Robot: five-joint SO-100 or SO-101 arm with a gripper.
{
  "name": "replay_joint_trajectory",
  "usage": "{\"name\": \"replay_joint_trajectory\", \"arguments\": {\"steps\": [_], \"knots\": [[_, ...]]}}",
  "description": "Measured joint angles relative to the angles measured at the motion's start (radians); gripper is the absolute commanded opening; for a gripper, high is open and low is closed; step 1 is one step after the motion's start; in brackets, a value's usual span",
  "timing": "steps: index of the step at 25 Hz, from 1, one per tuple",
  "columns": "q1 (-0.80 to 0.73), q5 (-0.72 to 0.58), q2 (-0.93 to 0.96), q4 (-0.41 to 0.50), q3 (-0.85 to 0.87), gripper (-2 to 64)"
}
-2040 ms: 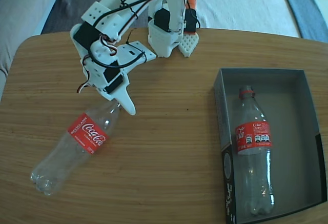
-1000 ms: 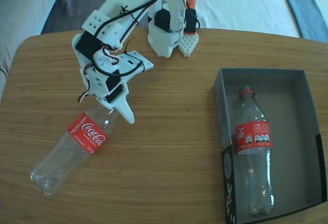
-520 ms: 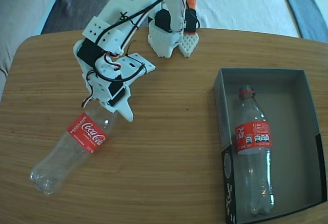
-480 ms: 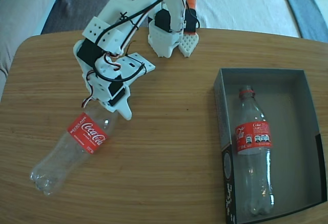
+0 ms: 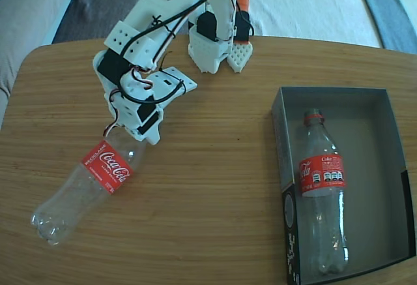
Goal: Grasp the bottles and put them in the box.
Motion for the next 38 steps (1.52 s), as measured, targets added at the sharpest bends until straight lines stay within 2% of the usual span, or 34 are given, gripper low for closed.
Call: {"name": "replay_joint_trajectory", "arguments": {"steps": [6,11,13,20,24,30,38], "knots": [[-0.052,0.017,0.002,0.012,-0.155,-0.3],[-0.144,0.114,0.04,0.04,-0.311,-0.3],[-0.196,0.137,0.055,0.11,-0.382,-0.3],[-0.44,0.264,0.061,0.463,-0.65,-0.3],[-0.574,0.33,0.061,0.607,-0.761,-0.3],[-0.744,0.477,0.061,0.609,-0.874,-0.3],[-1.034,0.632,0.061,0.609,-0.879,-0.3]]}}
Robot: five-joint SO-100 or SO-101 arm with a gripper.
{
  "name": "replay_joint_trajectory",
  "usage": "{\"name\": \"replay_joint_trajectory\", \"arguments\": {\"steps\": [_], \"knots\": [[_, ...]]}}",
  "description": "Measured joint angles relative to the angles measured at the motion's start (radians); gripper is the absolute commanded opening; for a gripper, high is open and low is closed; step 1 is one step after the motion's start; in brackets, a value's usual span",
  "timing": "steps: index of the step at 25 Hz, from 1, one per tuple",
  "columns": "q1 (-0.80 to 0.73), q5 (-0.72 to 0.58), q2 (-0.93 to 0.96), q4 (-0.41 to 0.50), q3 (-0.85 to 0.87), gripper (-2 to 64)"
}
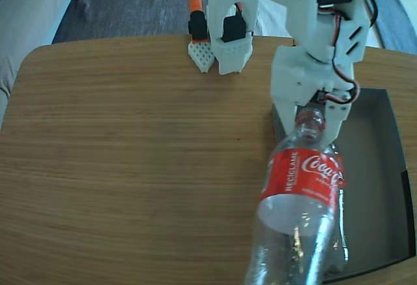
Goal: Grasp the bottles and put them in the box.
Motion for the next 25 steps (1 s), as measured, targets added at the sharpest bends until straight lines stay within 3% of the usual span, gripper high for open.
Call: {"name": "replay_joint_trajectory", "arguments": {"steps": [16,25], "knots": [[-0.577,0.216,-0.095,0.0,-0.002,-0.3],[-0.703,0.311,-0.213,-0.014,-0.002,-0.3]]}}
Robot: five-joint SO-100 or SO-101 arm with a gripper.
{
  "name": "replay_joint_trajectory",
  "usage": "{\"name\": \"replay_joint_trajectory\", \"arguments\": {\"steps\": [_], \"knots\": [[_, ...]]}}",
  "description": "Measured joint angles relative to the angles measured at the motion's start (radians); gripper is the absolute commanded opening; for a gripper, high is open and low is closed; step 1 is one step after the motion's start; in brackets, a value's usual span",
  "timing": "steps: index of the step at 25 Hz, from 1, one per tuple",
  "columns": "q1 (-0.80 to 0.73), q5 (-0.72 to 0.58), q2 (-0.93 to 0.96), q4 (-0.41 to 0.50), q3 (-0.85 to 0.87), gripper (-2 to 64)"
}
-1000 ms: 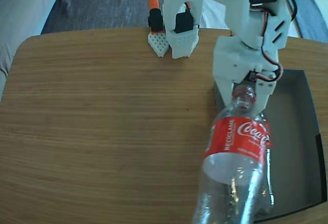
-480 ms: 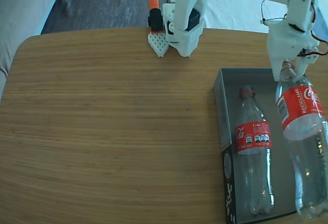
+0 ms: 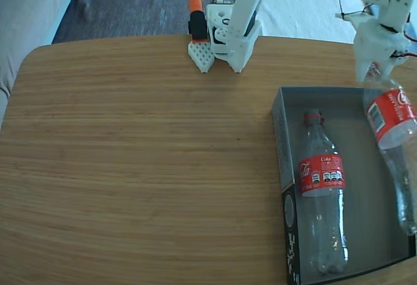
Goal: Grasp the bottles and put them in the box.
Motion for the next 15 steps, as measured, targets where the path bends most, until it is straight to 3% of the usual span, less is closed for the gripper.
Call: {"name": "replay_joint_trajectory", "arguments": {"steps": [5,15], "knots": [[-0.008,0.023,-0.117,-0.029,-0.012,-0.3],[0.044,0.031,-0.253,-0.021,-0.202,-0.3]]}}
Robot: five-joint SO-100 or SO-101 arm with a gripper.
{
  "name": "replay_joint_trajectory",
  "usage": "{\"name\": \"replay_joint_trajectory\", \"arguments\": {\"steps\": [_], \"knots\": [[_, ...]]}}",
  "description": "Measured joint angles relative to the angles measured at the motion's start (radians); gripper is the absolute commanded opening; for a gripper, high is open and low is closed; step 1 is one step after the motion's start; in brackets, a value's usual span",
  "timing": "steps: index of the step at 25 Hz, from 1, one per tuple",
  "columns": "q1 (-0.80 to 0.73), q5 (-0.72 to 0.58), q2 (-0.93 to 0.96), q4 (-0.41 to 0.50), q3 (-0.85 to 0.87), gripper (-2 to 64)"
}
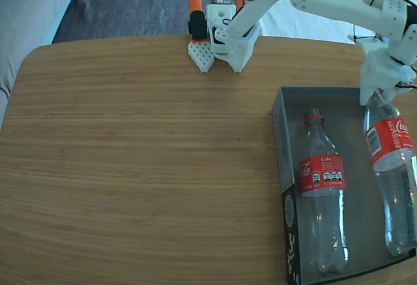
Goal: Grasp the bottles and put them in the box.
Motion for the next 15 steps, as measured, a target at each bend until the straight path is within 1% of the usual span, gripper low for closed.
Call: {"name": "replay_joint_trajectory", "arguments": {"steps": [7,15], "knots": [[0.055,-0.009,-0.026,0.0,-0.008,-0.3],[0.069,-0.009,-0.026,0.0,-0.008,0.5]]}}
